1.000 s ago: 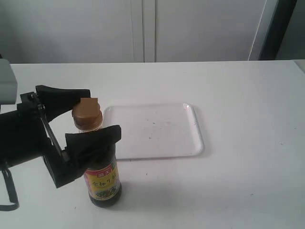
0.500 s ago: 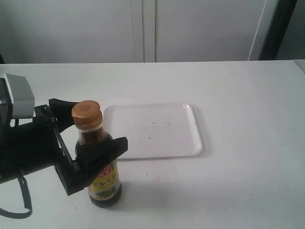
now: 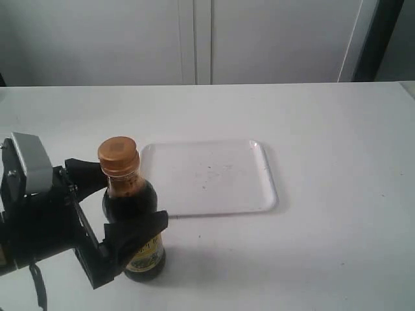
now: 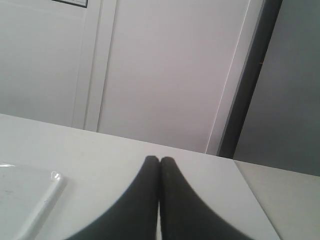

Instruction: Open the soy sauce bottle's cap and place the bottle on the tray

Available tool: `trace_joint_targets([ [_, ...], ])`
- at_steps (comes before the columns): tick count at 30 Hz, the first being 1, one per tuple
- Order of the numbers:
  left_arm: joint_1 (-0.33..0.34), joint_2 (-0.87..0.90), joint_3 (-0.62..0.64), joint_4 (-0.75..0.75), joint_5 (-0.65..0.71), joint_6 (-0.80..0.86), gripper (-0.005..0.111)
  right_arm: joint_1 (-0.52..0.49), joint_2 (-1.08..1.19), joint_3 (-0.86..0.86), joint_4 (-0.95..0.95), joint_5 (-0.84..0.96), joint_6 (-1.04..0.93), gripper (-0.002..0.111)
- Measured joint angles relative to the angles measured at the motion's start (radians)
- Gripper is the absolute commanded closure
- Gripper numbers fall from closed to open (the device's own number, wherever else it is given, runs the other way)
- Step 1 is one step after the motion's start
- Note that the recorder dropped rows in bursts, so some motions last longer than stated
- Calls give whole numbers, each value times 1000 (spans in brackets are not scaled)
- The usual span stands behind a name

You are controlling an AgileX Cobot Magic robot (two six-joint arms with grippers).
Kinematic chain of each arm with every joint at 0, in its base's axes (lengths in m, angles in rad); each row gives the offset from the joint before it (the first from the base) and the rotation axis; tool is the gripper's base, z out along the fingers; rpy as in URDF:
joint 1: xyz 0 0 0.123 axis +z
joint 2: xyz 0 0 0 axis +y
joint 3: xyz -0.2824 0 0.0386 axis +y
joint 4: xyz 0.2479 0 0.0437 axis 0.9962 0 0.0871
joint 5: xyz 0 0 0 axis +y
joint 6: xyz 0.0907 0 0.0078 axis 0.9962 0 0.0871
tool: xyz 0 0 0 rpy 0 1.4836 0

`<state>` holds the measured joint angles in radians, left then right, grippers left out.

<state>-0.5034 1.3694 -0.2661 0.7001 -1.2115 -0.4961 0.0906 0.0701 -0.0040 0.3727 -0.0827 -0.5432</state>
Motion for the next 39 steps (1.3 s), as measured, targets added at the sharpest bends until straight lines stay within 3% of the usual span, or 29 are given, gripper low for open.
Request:
trace_joint_targets([
  [12, 0, 182, 0, -53, -2, 113, 2, 0, 0, 0, 0, 0, 0, 108],
  [25, 0, 248, -32, -79, -2, 140, 7, 0, 0, 0, 0, 0, 0, 108],
  [27, 0, 248, -37, -79, -2, 140, 17, 0, 0, 0, 0, 0, 0, 108],
  [29, 0, 248, -40, -74, -2, 138, 36, 0, 0, 0, 0, 0, 0, 108],
  [32, 0, 248, -40, -52, -5, 138, 75, 0, 0, 0, 0, 0, 0, 108],
  [33, 0, 248, -40, -49, -5, 139, 95, 0, 0, 0, 0, 0, 0, 108],
  [34, 0, 248, -40, -43, -5, 139, 108, 0, 0, 0, 0, 0, 0, 108],
  [39, 0, 249, -42, -27, -5, 142, 107, 0, 0, 0, 0, 0, 0, 108],
])
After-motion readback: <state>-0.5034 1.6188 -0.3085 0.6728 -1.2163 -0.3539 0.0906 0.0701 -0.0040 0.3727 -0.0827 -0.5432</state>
